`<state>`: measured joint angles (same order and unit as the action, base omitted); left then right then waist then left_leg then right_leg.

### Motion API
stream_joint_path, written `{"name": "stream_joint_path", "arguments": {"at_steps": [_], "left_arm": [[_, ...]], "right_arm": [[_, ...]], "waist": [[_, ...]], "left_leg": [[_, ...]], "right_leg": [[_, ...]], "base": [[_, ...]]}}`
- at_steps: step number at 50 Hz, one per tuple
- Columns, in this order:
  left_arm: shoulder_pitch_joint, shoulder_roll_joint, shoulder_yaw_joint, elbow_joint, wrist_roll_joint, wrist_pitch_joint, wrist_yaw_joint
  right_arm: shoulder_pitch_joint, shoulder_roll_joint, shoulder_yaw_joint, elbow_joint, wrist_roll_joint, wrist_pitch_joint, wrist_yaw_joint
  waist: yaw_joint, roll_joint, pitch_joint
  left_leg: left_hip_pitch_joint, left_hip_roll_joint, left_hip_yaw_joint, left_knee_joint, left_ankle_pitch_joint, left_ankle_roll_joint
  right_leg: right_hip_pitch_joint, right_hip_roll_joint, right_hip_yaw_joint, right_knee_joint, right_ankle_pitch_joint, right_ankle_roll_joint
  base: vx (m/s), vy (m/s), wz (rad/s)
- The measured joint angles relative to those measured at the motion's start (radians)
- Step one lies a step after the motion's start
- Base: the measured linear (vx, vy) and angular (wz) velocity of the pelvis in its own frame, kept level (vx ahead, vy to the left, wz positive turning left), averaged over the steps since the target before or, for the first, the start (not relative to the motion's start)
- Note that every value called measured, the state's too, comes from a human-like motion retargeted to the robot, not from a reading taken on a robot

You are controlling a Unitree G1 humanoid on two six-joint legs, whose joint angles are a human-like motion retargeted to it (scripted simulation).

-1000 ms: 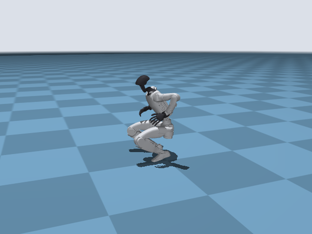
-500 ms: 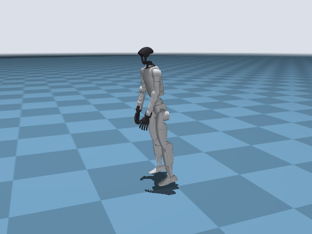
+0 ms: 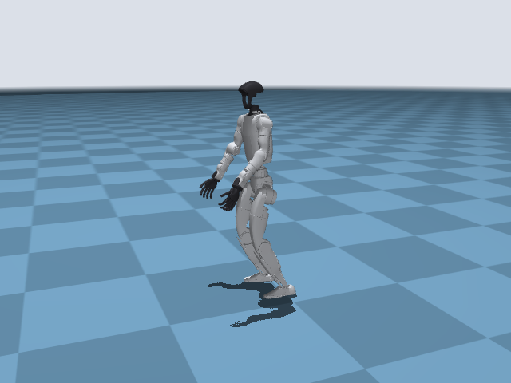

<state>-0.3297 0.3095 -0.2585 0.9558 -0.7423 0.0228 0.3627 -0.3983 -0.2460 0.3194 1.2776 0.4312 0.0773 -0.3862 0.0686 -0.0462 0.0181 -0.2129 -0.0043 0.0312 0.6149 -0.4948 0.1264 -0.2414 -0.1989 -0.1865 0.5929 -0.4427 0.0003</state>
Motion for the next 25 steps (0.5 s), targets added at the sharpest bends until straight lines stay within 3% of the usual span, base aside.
{"name": "stream_joint_path", "arguments": {"at_steps": [3,7,12,16,20,25], "left_arm": [[0.131,-0.073,0.125,0.17,-0.026,-0.001,0.032],[0.307,-0.102,0.215,0.292,0.096,0.02,0.018],[0.408,-0.106,0.238,0.362,0.116,0.027,-0.083],[0.415,-0.101,0.239,0.416,0.18,0.034,-0.127],[0.414,-0.088,0.236,0.369,0.208,0.023,-0.107],[0.376,-0.07,0.199,0.241,0.3,-0.003,-0.136]], "right_arm": [[0.149,0.052,-0.06,0.043,-0.011,0.012,0.042],[0.361,0.043,-0.153,0.013,-0.102,-0.014,0.091],[0.472,-0.005,-0.171,0.053,-0.036,-0.009,0.196],[0.461,-0.038,-0.084,0.145,-0.217,0.051,0.332],[0.459,-0.064,-0.051,0.082,-0.325,0.052,0.37],[0.472,-0.096,-0.097,-0.101,-0.15,-0.028,0.324]], "waist": [[-0.017,-0.002,-0.038],[-0.025,0.007,-0.083],[-0.013,0.003,-0.011],[0.004,-0.016,0.052],[0.002,-0.03,0.09],[-0.011,-0.023,0.111]], "left_leg": [[0.104,-0.013,-0.022,-0.287,0.116,-0.05],[0.144,-0.007,-0.032,-0.495,0.199,-0.033],[0.127,0.0,-0.02,-0.553,0.177,-0.036],[0.112,-0.006,0.006,-0.569,0.184,-0.052],[0.101,-0.003,0.013,-0.585,0.207,-0.064],[0.095,-0.026,-0.025,-0.571,0.206,-0.048]], "right_leg": [[0.087,0.023,-0.005,-0.275,0.127,0.116],[0.123,0.057,0.002,-0.495,0.207,0.098],[0.126,0.071,-0.011,-0.614,0.248,0.182],[0.105,0.065,-0.013,-0.637,0.282,0.253],[0.087,0.071,-0.014,-0.641,0.309,0.261],[0.099,0.045,-0.045,-0.63,0.306,0.26]], "base": [[0.03,-0.07,-0.15],[-0.02,-0.02,-0.08],[-0.14,-0.02,-0.09],[-0.14,-0.04,-0.12],[-0.09,-0.05,0.03],[-0.02,0.06,0.35]]}}
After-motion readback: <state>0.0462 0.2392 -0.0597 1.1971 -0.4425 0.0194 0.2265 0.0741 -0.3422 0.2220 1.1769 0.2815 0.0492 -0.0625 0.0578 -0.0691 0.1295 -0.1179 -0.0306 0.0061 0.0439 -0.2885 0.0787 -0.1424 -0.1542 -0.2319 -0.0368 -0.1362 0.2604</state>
